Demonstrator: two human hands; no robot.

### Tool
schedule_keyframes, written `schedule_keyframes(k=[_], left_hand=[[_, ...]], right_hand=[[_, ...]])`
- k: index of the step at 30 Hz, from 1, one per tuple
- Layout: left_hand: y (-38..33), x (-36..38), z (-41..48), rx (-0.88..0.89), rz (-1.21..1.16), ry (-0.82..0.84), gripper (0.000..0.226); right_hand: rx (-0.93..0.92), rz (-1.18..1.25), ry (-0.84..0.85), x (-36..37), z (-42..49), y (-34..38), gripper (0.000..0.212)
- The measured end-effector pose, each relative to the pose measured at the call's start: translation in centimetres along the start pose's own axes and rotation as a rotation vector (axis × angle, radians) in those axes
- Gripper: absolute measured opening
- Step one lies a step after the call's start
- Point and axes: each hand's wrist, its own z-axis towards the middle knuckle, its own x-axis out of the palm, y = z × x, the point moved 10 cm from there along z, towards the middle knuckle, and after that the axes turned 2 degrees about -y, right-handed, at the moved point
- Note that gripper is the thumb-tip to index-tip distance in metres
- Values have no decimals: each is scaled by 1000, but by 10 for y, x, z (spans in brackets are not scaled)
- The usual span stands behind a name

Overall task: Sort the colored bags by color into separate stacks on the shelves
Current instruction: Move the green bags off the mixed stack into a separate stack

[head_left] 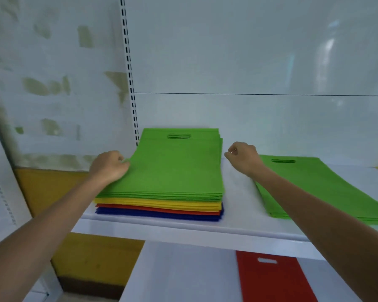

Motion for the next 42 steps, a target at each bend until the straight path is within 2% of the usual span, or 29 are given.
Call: schedule_keyframes(k=[2,7,13,15,17,18,20,23,26,29,32,35,37,42], left_hand=[[11,3,2,-20,-5,29,13],[15,1,5,-21,-155,-23,24],[11,-8,3,62,-136,-94,10],[8,-7,2,80,-99,-61,13],[3,-6,2,109,-68,-47,15],[-1,-7,1,127,-44,-46,16],[-13,-6,-1,180,4,-52,16],[-34,-10,-5,251,-2,-100,14],[-55,-18,-12,296,-71,-173,20],[-82,-20,-21,345,-133,-210,18],[-113,-9,-30,366,-137,-160,21],[-151,20,-41,383,-84,3,35],[-175,39,-47,386,-47,74,47],[-242,76,-71,412,10,116,54]], right_hand=[[27,7,25,15,-4,8,35],[115,-3,52,31,-11,11,43],[338,292,39,33,-15,-6,44],[408,385,48,36,-18,-14,35],[463,478,64,39,-22,-21,13],[477,507,69,40,-24,-23,12],[446,486,22,34,-23,-27,18],[283,243,-160,5,-22,-17,6],[182,265,-293,-23,-20,-16,25],[101,209,-366,-53,-22,-21,22],[91,170,-352,-75,-22,-41,24],[86,112,-304,-99,-24,-66,35],[67,84,-294,-120,-25,-81,33],[75,-20,-207,-165,-15,-142,35]])
